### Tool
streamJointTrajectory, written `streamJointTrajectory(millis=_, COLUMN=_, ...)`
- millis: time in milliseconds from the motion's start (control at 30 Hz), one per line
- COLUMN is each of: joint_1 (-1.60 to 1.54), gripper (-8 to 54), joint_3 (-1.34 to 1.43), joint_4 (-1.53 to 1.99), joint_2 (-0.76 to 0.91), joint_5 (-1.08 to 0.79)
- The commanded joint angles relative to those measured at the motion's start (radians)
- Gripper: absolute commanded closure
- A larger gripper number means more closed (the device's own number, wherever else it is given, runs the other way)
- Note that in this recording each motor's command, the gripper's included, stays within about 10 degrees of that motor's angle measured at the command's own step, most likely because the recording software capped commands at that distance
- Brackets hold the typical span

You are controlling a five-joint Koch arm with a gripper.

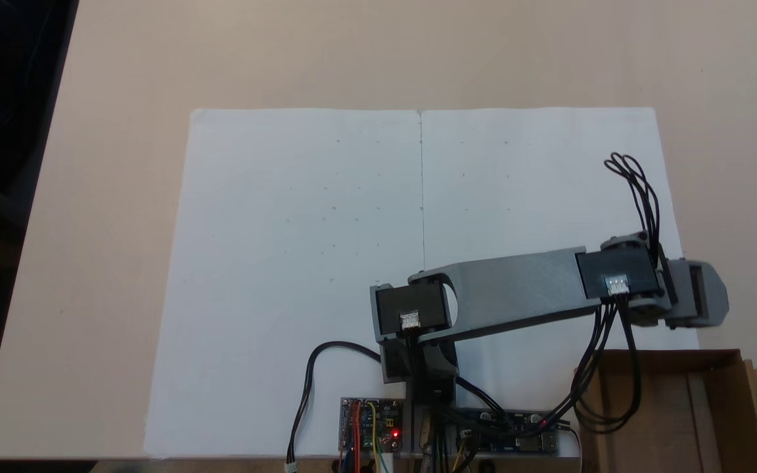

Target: Grasp a green dice and put it in the bin.

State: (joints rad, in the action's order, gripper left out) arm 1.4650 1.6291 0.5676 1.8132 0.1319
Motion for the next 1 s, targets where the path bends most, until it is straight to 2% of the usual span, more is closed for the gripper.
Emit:
streamJointTrajectory(millis=0, joint_1=0.066, gripper=33.3, joint_3=-0.066, joint_4=0.031, joint_2=0.043, joint_5=0.04)
streamJointTrajectory(millis=267, joint_1=0.189, gripper=33.3, joint_3=-0.066, joint_4=0.035, joint_2=0.023, joint_5=-0.017)
streamJointTrajectory(millis=633, joint_1=0.27, gripper=33.3, joint_3=-0.066, joint_4=0.021, joint_2=-0.14, joint_5=-0.175)
streamJointTrajectory(millis=667, joint_1=0.27, gripper=28.0, joint_3=-0.066, joint_4=0.02, joint_2=-0.15, joint_5=-0.179)
streamJointTrajectory(millis=700, joint_1=0.27, gripper=18.4, joint_3=-0.06, joint_4=0.023, joint_2=-0.155, joint_5=-0.179)
streamJointTrajectory(millis=733, joint_1=0.27, gripper=12.6, joint_3=-0.055, joint_4=0.021, joint_2=-0.161, joint_5=-0.178)
streamJointTrajectory(millis=833, joint_1=0.276, gripper=3.2, joint_3=-0.055, joint_4=0.018, joint_2=-0.17, joint_5=-0.175)
streamJointTrajectory(millis=967, joint_1=0.275, gripper=2.9, joint_3=-0.055, joint_4=-0.009, joint_2=-0.17, joint_5=-0.175)
